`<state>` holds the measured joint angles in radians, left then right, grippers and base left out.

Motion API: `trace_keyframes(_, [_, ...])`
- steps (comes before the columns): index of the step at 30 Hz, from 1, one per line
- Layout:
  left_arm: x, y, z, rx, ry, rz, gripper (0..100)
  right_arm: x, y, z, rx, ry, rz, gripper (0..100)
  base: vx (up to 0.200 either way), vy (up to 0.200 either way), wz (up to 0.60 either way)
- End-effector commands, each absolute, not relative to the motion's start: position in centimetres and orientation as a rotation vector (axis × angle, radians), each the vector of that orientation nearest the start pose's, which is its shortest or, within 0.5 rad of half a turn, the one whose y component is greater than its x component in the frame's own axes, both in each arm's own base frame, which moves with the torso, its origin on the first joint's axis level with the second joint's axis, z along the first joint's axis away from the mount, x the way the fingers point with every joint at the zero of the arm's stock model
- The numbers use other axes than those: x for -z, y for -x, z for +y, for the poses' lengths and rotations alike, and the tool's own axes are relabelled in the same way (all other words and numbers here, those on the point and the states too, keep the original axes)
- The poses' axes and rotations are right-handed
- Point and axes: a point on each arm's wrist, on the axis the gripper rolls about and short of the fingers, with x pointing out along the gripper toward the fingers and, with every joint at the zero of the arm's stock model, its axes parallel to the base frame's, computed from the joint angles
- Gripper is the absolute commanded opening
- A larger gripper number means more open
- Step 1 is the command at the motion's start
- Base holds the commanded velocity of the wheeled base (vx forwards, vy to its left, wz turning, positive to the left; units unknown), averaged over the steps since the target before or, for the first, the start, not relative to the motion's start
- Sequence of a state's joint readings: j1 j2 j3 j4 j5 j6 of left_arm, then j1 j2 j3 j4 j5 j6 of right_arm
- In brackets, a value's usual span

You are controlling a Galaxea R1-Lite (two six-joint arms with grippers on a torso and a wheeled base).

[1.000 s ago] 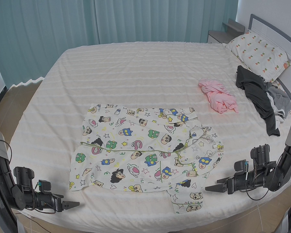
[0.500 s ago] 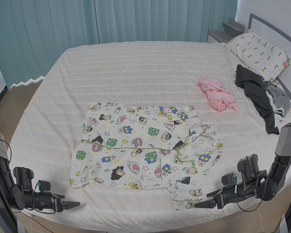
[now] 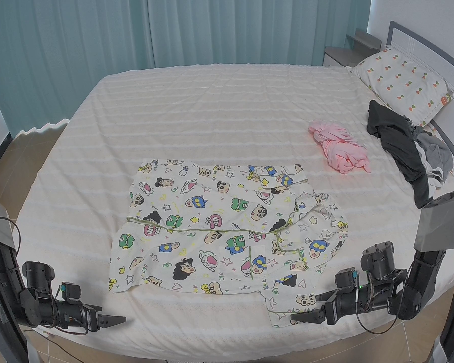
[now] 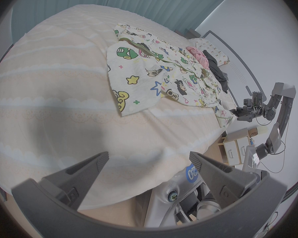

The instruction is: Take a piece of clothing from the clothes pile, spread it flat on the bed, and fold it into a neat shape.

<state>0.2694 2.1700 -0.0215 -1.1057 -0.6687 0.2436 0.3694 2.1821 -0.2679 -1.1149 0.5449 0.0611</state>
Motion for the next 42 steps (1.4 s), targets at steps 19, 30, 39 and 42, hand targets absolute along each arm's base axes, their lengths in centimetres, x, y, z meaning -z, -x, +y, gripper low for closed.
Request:
trace_keyframes(19, [2.6, -18.2, 3.6, 0.472, 0.246, 0.888, 100, 2.7, -19.2, 9.6, -0.887, -0.182, 0.950, 0, 0.000, 0.000, 0.00])
trace_keyframes(30, [2.7, -18.3, 3.6, 0.471, 0.248, 0.893, 100, 2.7, -17.3, 9.3, -0.929, -0.171, 1.010, 0, 0.000, 0.000, 0.00])
trace_keyframes(39, [2.7, -18.7, 3.6, 0.468, 0.249, 0.877, 100, 2.9, -17.2, 9.1, -0.921, -0.169, 1.029, 0, 0.000, 0.000, 0.00])
trace_keyframes(42, [2.4, -19.2, 3.4, 0.456, 0.268, 0.853, 100, 3.0, -17.0, 9.0, -0.911, -0.169, 1.055, 0, 0.000, 0.000, 0.00])
